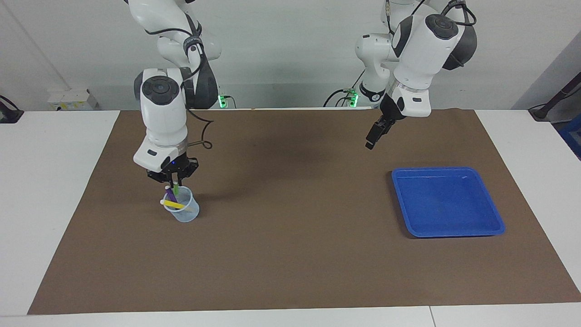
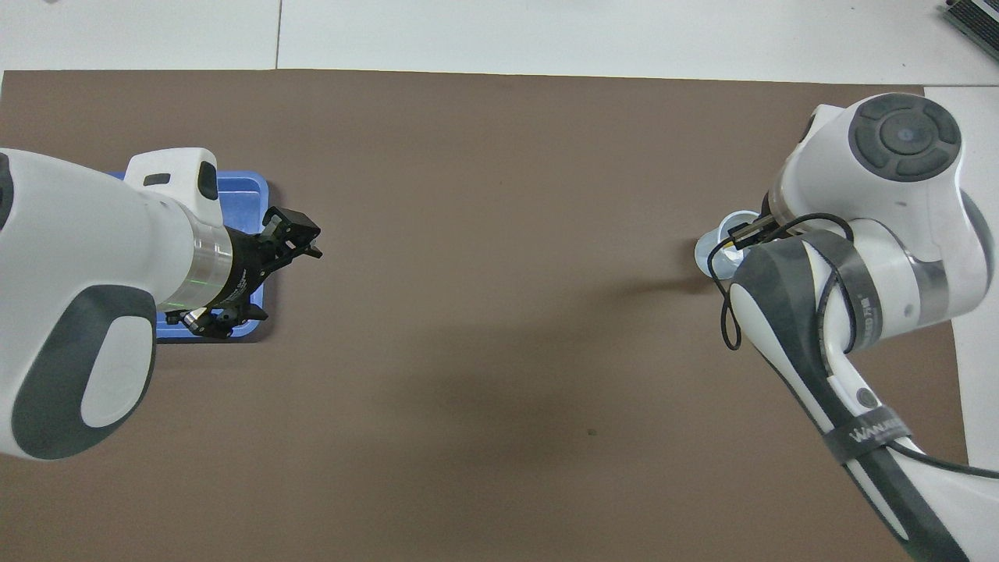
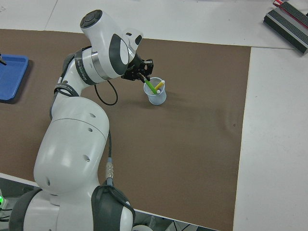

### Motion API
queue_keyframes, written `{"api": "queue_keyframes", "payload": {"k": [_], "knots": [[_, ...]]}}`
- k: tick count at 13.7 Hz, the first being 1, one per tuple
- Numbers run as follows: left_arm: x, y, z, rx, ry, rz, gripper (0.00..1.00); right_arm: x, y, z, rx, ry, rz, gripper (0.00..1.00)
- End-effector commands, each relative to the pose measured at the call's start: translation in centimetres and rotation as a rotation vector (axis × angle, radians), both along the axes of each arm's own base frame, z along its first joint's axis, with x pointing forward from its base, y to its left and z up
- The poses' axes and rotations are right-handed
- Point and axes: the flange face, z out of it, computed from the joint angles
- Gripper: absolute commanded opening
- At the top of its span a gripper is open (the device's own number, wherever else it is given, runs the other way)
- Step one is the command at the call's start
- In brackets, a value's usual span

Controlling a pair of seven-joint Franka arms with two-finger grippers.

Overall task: Right arm passes pens to left for tray arrangement
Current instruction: 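Lift the green pen with the right gripper while the left gripper approaches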

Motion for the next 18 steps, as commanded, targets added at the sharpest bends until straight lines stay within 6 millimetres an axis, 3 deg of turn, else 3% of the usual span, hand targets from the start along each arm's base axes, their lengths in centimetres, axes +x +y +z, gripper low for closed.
{"api": "queue_keyframes", "payload": {"k": [1,4,6,8,12,14,18], "knots": [[-1.5,-2.2,0.3,-0.027,0.004,0.068,1.00,-1.2,-1.0,4.1,0.075,-0.002,-0.049,0.16],[-3.2,-5.6,0.4,-0.028,0.028,0.091,1.00,-0.8,-2.7,7.3,0.216,-0.003,-0.140,0.16],[-3.3,-6.0,0.4,-0.037,0.043,0.223,1.00,-0.6,-3.5,7.7,0.323,0.002,-0.206,0.16],[-3.1,-6.4,0.5,-0.077,0.039,0.325,1.00,-0.4,-3.1,7.8,0.404,-0.003,-0.302,0.15],[-2.5,-7.4,1.1,-0.276,0.087,0.540,1.00,-0.2,-0.7,7.7,0.546,0.019,-0.520,0.15],[-2.8,-8.9,1.3,-0.340,0.099,0.616,1.00,0.0,0.8,7.3,0.613,0.024,-0.617,0.15],[-4.2,-12.6,0.3,-0.490,0.060,0.792,1.00,-0.2,7.2,6.5,0.718,0.064,-0.803,0.15]]}}
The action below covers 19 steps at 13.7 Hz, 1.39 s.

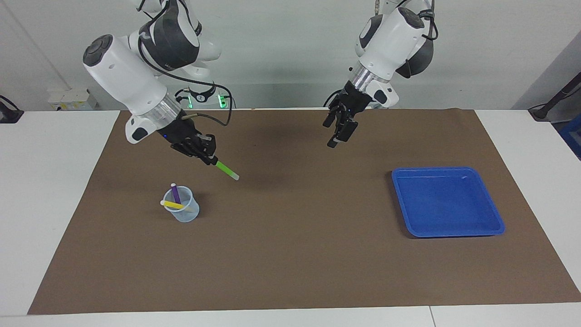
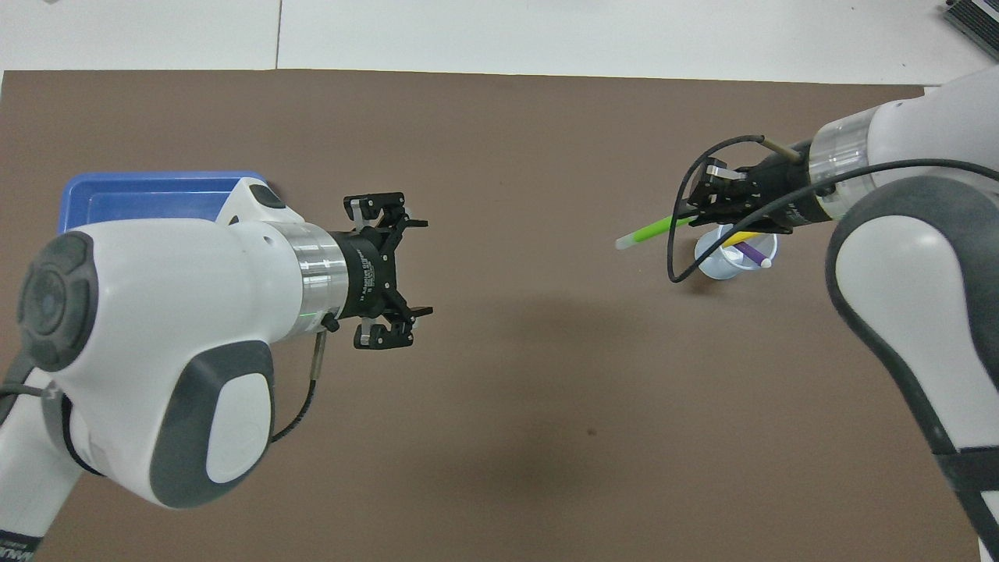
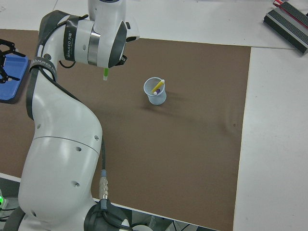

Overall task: Right arm passes pens to left for tray arrangement
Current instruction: 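Lift the green pen with the right gripper while the left gripper approaches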

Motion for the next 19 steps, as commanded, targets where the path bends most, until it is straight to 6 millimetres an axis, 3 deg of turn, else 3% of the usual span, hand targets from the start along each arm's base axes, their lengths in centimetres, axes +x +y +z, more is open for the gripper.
{"api": "queue_keyframes", "payload": {"k": [1,5,7,10,12,17,19], "knots": [[-1.8,-2.2,-1.0,-0.087,-0.001,0.140,1.00,-0.1,3.6,-0.4,0.077,0.033,-0.124,0.15],[-2.1,-6.1,-4.1,-0.151,0.057,0.260,1.00,-0.1,8.4,-0.6,0.161,0.054,-0.255,0.15],[-2.1,-7.8,-5.2,-0.201,0.041,0.311,1.00,-0.2,9.6,-0.9,0.168,0.057,-0.273,0.15],[-1.1,-8.6,-5.9,-0.234,0.006,0.332,1.00,-0.3,10.1,-1.1,0.174,0.051,-0.293,0.15],[-0.6,-9.7,-7.4,-0.245,-0.015,0.335,1.00,-0.5,10.8,-1.3,0.173,0.053,-0.283,0.15],[2.0,-10.9,-7.6,-0.276,-0.035,0.347,1.00,-0.7,11.8,-1.1,0.185,0.055,-0.314,0.15],[3.4,-11.2,-7.9,-0.275,-0.045,0.348,0.94,-0.7,11.9,-1.2,0.186,0.063,-0.323,0.15]]}}
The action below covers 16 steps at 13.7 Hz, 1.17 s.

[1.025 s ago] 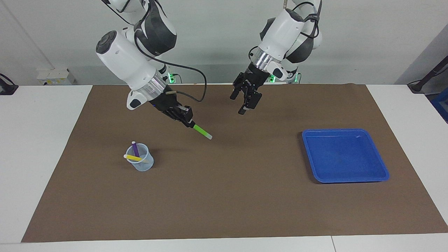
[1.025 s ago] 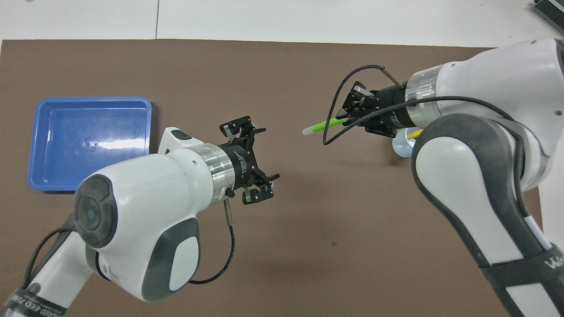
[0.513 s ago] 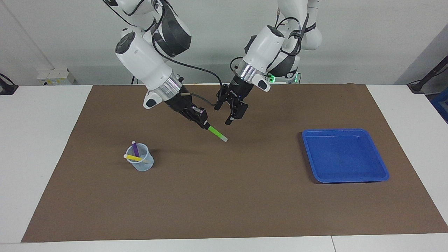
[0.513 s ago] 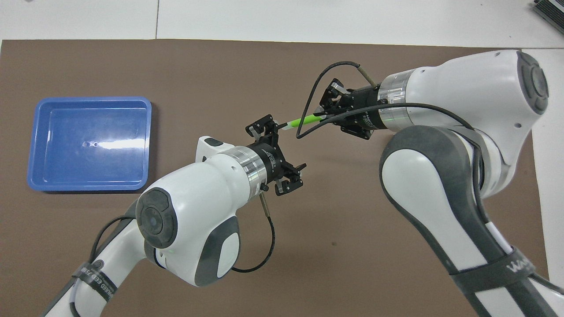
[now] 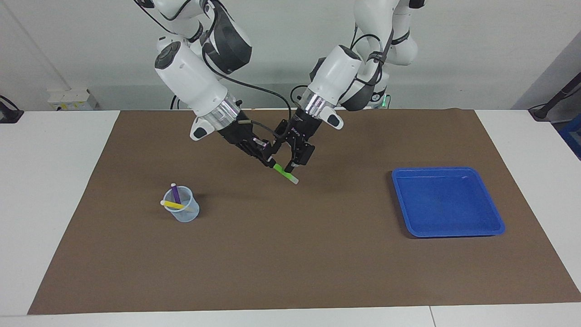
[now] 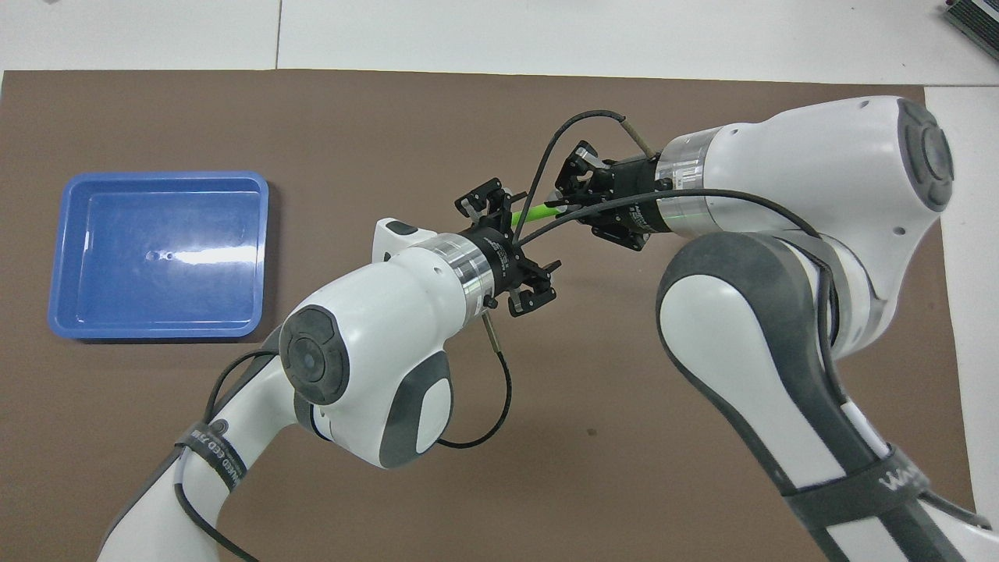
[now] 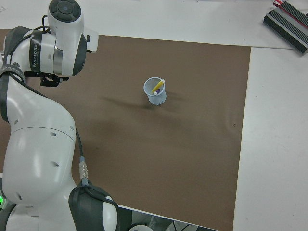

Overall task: Right arm passes pens to left for tray arrangement
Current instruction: 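Grasp the green pen with the left gripper and open the right gripper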

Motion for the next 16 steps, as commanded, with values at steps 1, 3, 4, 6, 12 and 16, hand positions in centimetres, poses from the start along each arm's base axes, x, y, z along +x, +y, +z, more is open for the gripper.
{"api": "queue_keyframes", "payload": {"k": [1,3,4,6,12,16], "knots": [[1.8,-0.8,-0.3,-0.009,-0.019,0.011,0.93,0.0,0.3,-0.2,0.029,0.007,-0.029,0.15],[1.9,-0.6,-0.3,-0.008,-0.020,0.013,0.87,0.0,0.3,-0.1,0.030,0.006,-0.029,0.15],[2.1,-0.5,-0.3,-0.006,-0.022,0.013,0.81,0.0,0.3,-0.1,0.030,0.006,-0.030,0.15],[2.5,0.1,-0.3,0.005,-0.016,0.012,0.77,0.0,0.3,-0.1,0.030,0.006,-0.030,0.15],[2.9,1.1,0.1,0.080,0.016,-0.053,0.65,0.0,0.4,0.0,0.031,0.004,-0.030,0.15],[3.6,1.9,0.5,0.089,0.036,-0.053,0.61,0.0,0.4,0.1,0.031,0.002,-0.029,0.15]]}}
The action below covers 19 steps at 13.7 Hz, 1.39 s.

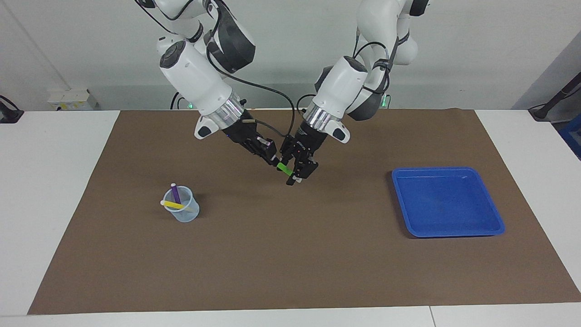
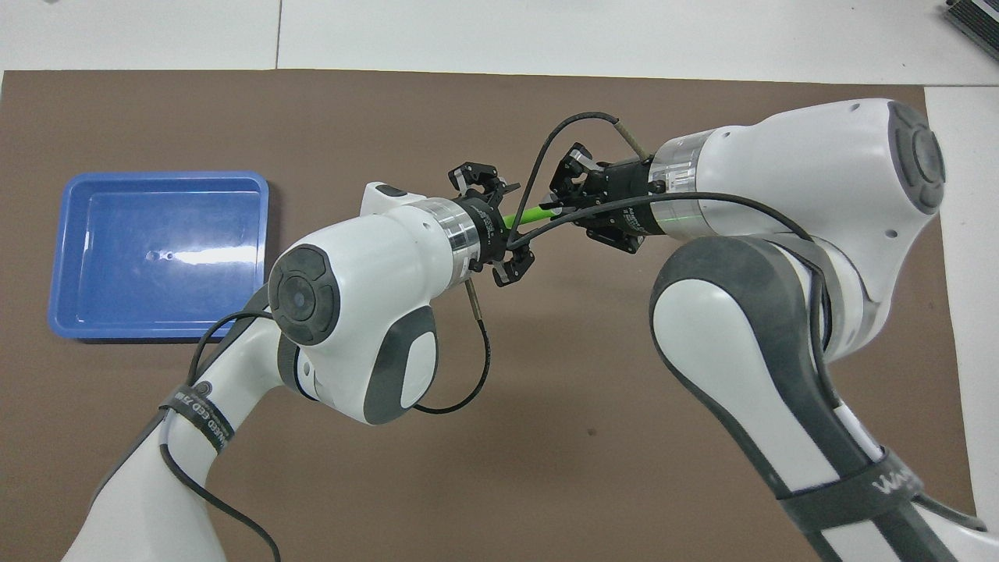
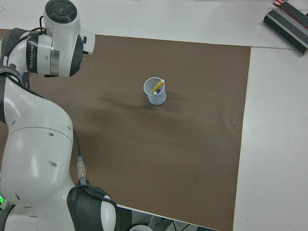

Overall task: Right arm passes pens to left for tray arrangement
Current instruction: 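Grasp the green pen with the left gripper and open the right gripper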

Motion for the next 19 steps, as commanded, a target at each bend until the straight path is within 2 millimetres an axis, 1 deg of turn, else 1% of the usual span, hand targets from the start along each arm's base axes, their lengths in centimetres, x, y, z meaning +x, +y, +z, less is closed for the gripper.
{"api": "queue_keyframes", "payload": {"k": [1,2,4,5,8,10,11,12,13,14,15,16,17,18,19], "knots": [[0.4,0.6,0.8,0.018,0.010,-0.016,0.54,0.1,0.1,0.1,0.029,-0.002,-0.025,0.15],[0.4,0.6,0.7,0.021,0.020,-0.018,0.53,0.1,0.1,0.1,0.029,-0.003,-0.024,0.15],[0.4,0.5,1.0,0.025,0.023,-0.025,0.53,0.1,0.1,0.0,0.029,-0.002,-0.024,0.15],[0.4,0.5,1.0,0.025,0.023,-0.026,0.49,0.1,0.1,0.1,0.029,-0.003,-0.024,0.15],[0.4,0.6,1.2,0.031,0.031,-0.036,0.28,0.0,0.1,0.1,0.029,-0.002,-0.023,0.15],[1.0,1.5,1.4,0.054,0.050,-0.063,0.10,0.0,0.1,0.1,0.029,-0.003,-0.022,0.15],[1.1,1.5,2.0,0.064,0.058,-0.091,0.00,0.0,0.1,0.1,0.029,-0.003,-0.022,0.15],[1.2,1.5,2.7,0.066,0.054,-0.114,0.00,0.0,0.1,0.1,0.029,-0.003,-0.022,0.15],[1.4,1.8,2.8,0.067,0.054,-0.112,0.00,0.0,0.1,0.1,0.029,-0.003,-0.022,0.15],[1.5,1.8,2.8,0.066,0.055,-0.111,0.00,0.1,0.2,0.0,0.028,-0.001,-0.022,0.18],[1.4,1.7,2.9,0.067,0.051,-0.113,0.00,0.0,0.1,0.1,0.027,-0.002,-0.022,0.30],[1.4,1.6,2.9,0.066,0.049,-0.114,0.00,0.1,0.2,0.0,0.027,0.000,-0.022,0.54],[1.4,1.6,3.0,0.065,0.046,-0.115,0.00,0.0,0.0,0.1,0.020,0.002,-0.017,0.93],[1.5,1.7,3.0,0.066,0.046,-0.113,0.00,0.1,-0.6,0.3,0.010,-0.001,-0.012,1.00],[1.5,1.7,3.0,0.069,0.043,-0.115,0.00,0.2,-1.5,0.6,-0.014,-0.005,0.014,1.00]]}}
